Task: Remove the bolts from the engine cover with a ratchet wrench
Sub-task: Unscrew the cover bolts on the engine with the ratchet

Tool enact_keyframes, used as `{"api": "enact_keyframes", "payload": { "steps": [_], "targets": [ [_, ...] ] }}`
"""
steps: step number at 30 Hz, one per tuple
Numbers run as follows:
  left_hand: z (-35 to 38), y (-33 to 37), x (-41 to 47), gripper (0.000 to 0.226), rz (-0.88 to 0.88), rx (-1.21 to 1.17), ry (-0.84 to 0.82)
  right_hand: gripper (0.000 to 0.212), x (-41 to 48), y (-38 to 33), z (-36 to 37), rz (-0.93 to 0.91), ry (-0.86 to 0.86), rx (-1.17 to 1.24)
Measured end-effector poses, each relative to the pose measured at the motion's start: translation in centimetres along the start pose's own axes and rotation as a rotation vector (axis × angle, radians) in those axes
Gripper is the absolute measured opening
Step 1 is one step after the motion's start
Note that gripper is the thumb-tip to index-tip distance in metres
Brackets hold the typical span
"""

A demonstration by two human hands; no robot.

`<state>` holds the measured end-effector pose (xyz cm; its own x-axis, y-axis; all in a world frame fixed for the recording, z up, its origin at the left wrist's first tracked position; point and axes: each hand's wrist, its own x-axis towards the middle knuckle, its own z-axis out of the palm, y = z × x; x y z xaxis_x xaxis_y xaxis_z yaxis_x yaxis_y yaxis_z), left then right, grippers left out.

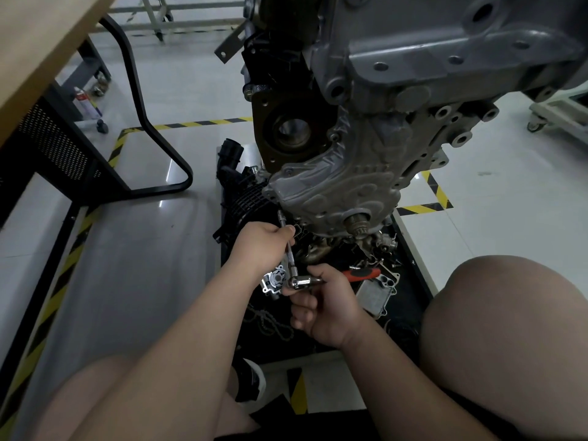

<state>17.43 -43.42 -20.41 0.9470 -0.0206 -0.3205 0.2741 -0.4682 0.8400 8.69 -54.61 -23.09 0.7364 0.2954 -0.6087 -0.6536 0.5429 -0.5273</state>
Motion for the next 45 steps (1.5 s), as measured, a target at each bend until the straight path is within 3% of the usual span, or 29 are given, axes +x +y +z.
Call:
{"api": "enact_keyframes", "payload": {
  "steps": [11, 15, 18, 22, 24, 25, 27, 29, 31, 34, 39, 42, 45],
  "targets": [
    [0.0, -0.5, 0.5, 0.041, 0.035, -0.003, 0.018, 0.046, 0.3, 0.7, 0.5, 0.049, -0.102, 0.184],
    [0.2, -0.4, 0.5, 0.041, 0.053, -0.019, 0.023, 0.048, 0.1, 0.5, 0.8, 0.009, -0.003, 0.086],
    [0.3, -0.3, 0.4, 0.037, 0.063, 0.004, 0.02, 0.051, -0.6, -0.2, 0.9, -0.191, 0.257, -0.346],
    [0.5, -0.6, 0.3, 0.043, 0.067, 0.062, 0.03, 0.053, -1.4, -0.9, 0.7, -0.465, 0.535, -1.363],
    [0.5, -0.6, 0.2, 0.044, 0.068, 0.075, 0.037, 0.05, -1.4, -0.7, 1.0, -0.507, 0.603, -1.566],
    [0.5, -0.5, 0.1, 0.048, 0.069, 0.076, 0.041, 0.051, -1.4, -0.7, 1.1, -0.49, 0.606, -1.538],
    [0.6, -0.4, 0.0, 0.061, 0.078, 0.077, 0.054, 0.055, -1.3, -1.1, 1.0, -0.424, 0.547, -1.234],
    [0.6, -0.4, 0.1, 0.064, 0.073, 0.065, 0.067, 0.05, -1.6, -1.5, 1.0, -0.365, 0.428, -0.887],
    [0.6, -0.4, 0.2, 0.063, 0.07, 0.041, 0.072, 0.045, -1.7, -1.5, 1.0, -0.339, 0.348, -0.742],
    [0.6, -0.4, 0.3, 0.042, 0.065, 0.031, 0.07, 0.047, -1.5, -1.3, 1.1, -0.325, 0.348, -0.766],
    [0.7, -0.7, 0.5, 0.049, 0.059, 0.055, 0.114, 0.06, -1.4, -1.2, 1.5, -0.292, 0.464, -1.002],
    [0.6, -0.8, 0.6, 0.044, 0.064, 0.056, 0.131, 0.069, -1.3, -1.1, 1.8, -0.179, 0.374, -0.985],
    [0.6, -0.9, 0.7, 0.042, 0.075, 0.035, 0.138, 0.059, -0.9, -1.0, 1.9, -0.192, 0.343, -0.926]
  ]
}}
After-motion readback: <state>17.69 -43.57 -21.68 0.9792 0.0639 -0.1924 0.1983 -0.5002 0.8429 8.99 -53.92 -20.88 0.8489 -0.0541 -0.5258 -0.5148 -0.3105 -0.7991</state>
